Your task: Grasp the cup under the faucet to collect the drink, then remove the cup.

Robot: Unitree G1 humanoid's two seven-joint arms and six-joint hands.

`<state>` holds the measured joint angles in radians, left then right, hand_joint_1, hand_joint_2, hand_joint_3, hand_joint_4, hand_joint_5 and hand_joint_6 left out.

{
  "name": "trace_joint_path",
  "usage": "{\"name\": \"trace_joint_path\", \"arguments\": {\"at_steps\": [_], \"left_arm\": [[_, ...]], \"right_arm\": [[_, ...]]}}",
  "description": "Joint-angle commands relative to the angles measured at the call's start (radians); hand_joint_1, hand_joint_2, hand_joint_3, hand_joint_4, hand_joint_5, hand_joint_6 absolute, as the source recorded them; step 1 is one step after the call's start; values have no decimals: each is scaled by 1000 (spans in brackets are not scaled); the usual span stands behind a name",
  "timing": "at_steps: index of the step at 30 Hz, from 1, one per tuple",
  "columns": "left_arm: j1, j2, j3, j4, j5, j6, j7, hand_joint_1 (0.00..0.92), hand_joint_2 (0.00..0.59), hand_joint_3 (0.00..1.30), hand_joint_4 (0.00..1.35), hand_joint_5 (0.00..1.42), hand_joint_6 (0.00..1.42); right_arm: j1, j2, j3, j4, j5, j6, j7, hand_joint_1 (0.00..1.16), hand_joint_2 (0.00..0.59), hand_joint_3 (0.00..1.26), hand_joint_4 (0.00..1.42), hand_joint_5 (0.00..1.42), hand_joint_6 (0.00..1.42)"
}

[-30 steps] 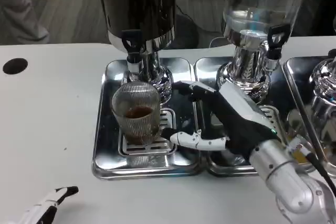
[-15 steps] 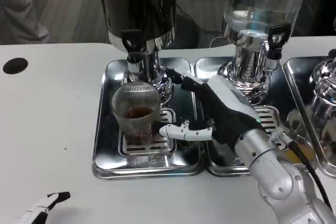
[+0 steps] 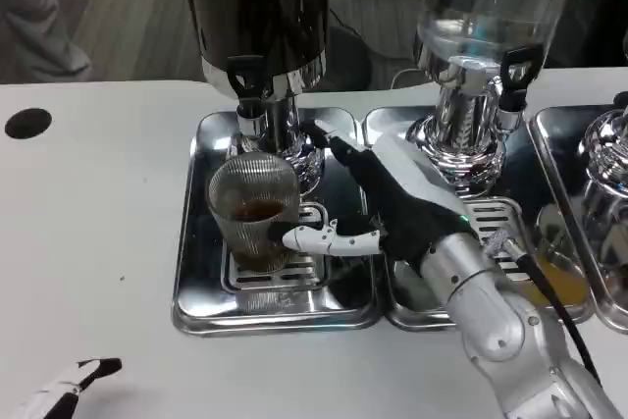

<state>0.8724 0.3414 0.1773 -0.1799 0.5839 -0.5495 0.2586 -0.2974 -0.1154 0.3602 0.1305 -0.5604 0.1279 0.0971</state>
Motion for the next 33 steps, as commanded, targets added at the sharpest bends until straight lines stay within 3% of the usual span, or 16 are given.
{"name": "trace_joint_path", "arguments": {"at_steps": [1,11,22,33], "left_arm": [[-3,10,6,13,-20,-7,-16,3,67,258,183,204,520],[-15,24,17,41,-47,-14,-27,3,67,259,187,211,522],[-16,30,30,74,-72,-29,-30,3,68,267,196,215,523],[-3,30,36,100,-72,-51,-35,3,74,268,203,222,524]], "right_arm": [[-15,20,9,9,1,17,-16,654,115,88,121,106,0],[-22,48,48,22,-33,42,-51,734,96,76,152,143,7],[-39,91,71,59,-45,72,-68,741,94,76,149,143,7],[-59,117,43,148,30,1,-100,747,96,96,176,205,83]]}}
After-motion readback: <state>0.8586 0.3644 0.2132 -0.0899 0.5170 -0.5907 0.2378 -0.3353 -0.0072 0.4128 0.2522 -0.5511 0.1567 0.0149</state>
